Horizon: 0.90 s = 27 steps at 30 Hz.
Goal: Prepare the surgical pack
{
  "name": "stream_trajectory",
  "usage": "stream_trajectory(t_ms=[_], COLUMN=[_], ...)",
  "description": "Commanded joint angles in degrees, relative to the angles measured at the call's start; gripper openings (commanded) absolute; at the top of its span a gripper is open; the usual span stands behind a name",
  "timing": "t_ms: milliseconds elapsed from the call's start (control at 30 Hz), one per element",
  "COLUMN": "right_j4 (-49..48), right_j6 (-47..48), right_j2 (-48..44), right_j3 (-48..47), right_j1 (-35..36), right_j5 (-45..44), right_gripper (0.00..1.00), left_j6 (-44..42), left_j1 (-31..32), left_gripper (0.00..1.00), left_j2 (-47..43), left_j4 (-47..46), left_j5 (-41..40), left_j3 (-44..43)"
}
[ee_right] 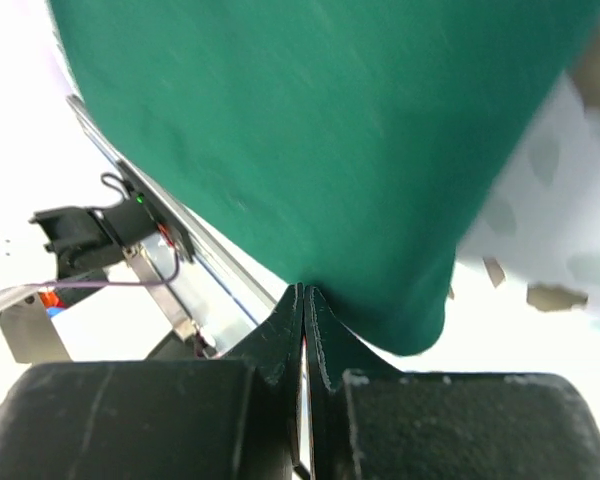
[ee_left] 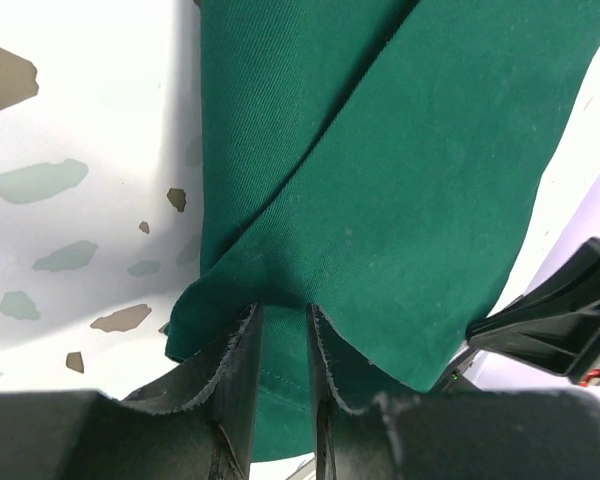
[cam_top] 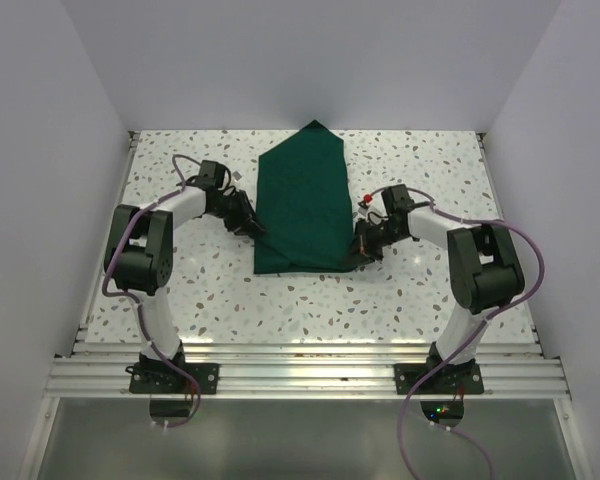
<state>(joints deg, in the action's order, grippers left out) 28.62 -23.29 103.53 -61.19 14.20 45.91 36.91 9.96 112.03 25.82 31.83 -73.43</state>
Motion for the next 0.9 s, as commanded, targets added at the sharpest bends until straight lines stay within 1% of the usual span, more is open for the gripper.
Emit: stream_trajectory(t_ms=[0,100,167,267,367,400,433,467,500,567,600,633,667,700,767,833,867], right_j4=[-0.1,-0.9,-0.4,1.1,-0.6,-1.0,-0.9,-0.7,-0.8,-0.9,1.9,2.9,2.8,3.4,5.3,3.1,2.7], right_j6=[1.6,0.1,-0.4,-0.2,-0.1,-0.1,0.0,0.0,-0.2,-0.6,-1.1,-1.4,-1.9,-3.0,-3.3,-4.6,-4.3], right_j2=[-2.9,-4.6,-5.2,-5.9,-6.8,-6.8,-5.4,-4.3,-3.2,2.5,5.1,8.8,10.7,12.4,17.1,20.5,24.5], right_j3=[4.5,7.3,7.5,3.5,-3.8,-8.2,-10.8,-13.5,-18.7,-24.3,-31.3,-34.4,-36.9,-41.5,-46.3,-50.5,-52.5], right_j1=[0.0,0.1,0.0,0.1,0.1,0.1,0.1,0.0,0.0,0.1,0.0,0.1,0.1,0.0,0.1,0.1,0.1], right_j5=[-0.2,-3.5,-6.3,-8.7,-13.0,-14.3,-17.8,-19.0,-20.3,-23.0,-23.8,-25.1,-25.1,-25.0,-25.2,-23.2,-22.5], right_gripper=[0.00,0.00,0.00,0.00,0.00,0.00,0.00,0.00,0.02,0.05,0.06,0.08,0.10,0.12,0.13,0.18,0.18], left_j6=[-1.9,-1.7,-1.7,-1.7,-1.4,-1.2,-1.1,-0.8,-0.6,-0.4,-0.2,-0.1,0.0,0.0,0.4,0.6,0.9], left_j1=[0.4,0.4,0.4,0.4,0.5,0.6,0.7,0.9,1.0,1.6,1.8,2.3,2.6,3.0,3.7,4.1,4.4], left_gripper=[0.29,0.28,0.29,0.29,0.30,0.30,0.31,0.32,0.32,0.33,0.33,0.33,0.33,0.33,0.33,0.33,0.33], left_j2=[-2.3,-1.8,-1.9,-3.1,-4.5,-4.7,-4.8,-4.9,-4.6,-4.1,-3.5,-3.1,-2.6,-2.5,-2.0,-1.7,-1.5], left_j4=[1.9,1.2,1.3,1.7,2.2,2.2,2.2,2.2,2.1,1.9,1.5,1.4,1.4,1.2,0.5,0.0,-0.2], left_j5=[-1.0,-0.9,-0.9,-1.3,-1.6,-1.5,-1.3,-1.3,-1.3,-1.2,-1.0,-0.8,-0.7,-0.9,-1.0,-1.2,-1.2], left_j3=[-0.4,0.1,-0.4,-1.6,-3.7,-4.3,-5.2,-5.7,-6.0,-6.9,-7.2,-7.4,-7.5,-7.5,-7.3,-7.0,-6.9])
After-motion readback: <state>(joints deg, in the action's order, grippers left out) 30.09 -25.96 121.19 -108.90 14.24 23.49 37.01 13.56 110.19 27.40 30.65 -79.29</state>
